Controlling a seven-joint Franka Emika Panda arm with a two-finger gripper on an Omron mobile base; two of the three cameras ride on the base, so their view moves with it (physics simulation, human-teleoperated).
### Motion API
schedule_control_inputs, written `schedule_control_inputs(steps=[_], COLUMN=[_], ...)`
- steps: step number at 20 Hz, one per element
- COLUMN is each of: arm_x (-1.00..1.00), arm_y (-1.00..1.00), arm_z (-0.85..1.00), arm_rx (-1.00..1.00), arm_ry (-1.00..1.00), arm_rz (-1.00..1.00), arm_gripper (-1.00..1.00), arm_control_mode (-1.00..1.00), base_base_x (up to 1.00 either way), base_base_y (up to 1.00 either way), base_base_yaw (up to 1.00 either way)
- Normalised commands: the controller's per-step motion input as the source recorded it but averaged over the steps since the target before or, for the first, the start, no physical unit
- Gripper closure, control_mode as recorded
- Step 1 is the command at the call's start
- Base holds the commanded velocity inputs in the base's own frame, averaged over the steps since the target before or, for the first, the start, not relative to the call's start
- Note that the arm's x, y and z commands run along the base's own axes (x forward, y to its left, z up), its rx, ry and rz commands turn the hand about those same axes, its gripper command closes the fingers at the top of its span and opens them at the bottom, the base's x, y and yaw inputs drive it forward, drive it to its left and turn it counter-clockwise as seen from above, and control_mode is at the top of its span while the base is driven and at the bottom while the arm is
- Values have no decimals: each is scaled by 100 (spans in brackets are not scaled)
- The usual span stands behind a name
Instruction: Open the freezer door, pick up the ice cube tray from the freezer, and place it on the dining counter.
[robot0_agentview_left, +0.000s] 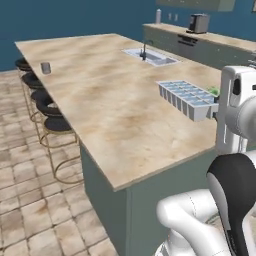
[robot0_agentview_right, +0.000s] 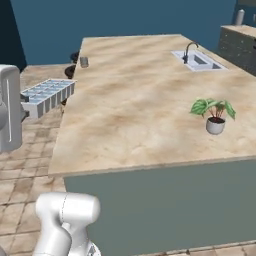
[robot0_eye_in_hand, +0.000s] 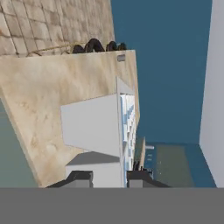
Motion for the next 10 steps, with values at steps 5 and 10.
schedule_control_inputs(steps=[5,10], arm_x=[0,0], arm_y=[0,0], arm_z=[0,0], arm_rx=[0,0], arm_ry=[0,0], arm_rz=[0,0], arm_gripper=[100,100], arm_control_mode=[100,100], base_base_x=[-7,0], base_base_y=[100,100], base_base_yaw=[-44,-43])
